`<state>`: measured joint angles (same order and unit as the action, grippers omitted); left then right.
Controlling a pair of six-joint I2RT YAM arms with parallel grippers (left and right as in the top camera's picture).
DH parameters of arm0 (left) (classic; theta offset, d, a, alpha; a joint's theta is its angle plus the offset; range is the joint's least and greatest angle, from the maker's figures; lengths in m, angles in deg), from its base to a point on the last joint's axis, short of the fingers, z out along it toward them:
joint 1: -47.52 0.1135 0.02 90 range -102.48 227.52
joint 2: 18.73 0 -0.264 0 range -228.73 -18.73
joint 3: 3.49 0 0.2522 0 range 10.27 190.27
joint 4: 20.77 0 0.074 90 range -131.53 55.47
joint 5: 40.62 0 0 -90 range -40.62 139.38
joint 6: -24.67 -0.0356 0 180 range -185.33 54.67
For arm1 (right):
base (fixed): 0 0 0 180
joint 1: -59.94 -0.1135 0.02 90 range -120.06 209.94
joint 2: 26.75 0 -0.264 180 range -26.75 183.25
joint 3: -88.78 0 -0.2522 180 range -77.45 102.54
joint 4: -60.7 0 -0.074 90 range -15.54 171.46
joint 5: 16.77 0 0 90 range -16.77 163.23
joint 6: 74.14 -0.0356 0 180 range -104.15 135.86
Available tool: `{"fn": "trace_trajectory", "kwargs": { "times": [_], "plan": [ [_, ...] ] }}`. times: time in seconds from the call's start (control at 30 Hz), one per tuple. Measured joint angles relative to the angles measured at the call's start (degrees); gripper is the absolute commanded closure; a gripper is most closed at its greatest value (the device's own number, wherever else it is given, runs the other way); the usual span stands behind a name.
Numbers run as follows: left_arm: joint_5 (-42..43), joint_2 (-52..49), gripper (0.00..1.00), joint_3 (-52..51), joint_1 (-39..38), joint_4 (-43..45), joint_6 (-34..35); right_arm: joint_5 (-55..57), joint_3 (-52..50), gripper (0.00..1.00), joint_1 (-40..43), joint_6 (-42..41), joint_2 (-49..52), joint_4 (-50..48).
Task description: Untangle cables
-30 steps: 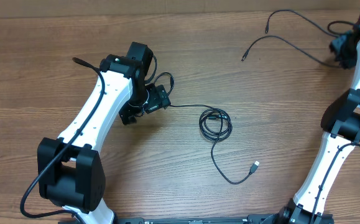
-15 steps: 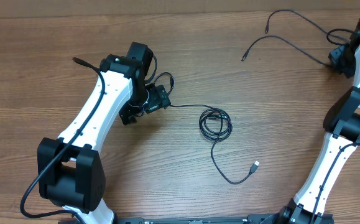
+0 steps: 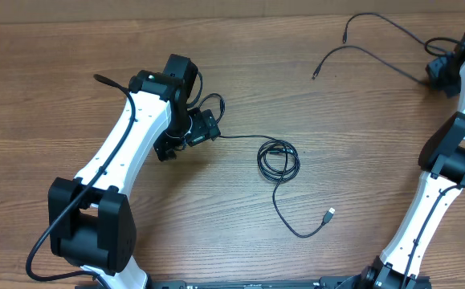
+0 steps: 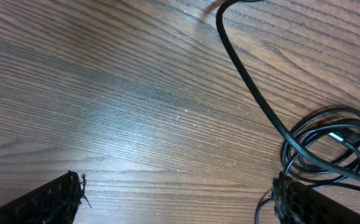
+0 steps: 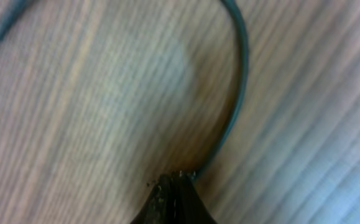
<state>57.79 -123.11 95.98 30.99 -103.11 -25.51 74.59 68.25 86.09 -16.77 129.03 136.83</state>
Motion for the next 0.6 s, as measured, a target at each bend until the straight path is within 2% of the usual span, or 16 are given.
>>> {"fn": "trace_trajectory", "kwargs": {
  "times": [0.17, 0.47, 0.6],
  "plan": [
    [0.0, 0.0, 0.0, 0.0, 0.0, 0.0, 0.0, -4.4, 2.0, 0.96, 0.1, 4.1, 1.5, -3.9],
    [0.0, 0.0, 0.0, 0.0, 0.0, 0.0, 0.0, -7.5, 13.2, 0.96, 1.7, 5.7, 0.4, 5.3],
    [0.0, 0.0, 0.01, 0.0, 0.0, 0.0, 0.0, -5.9, 14.1, 0.96, 2.8, 5.7, -2.7, 9.9]
  ]
}}
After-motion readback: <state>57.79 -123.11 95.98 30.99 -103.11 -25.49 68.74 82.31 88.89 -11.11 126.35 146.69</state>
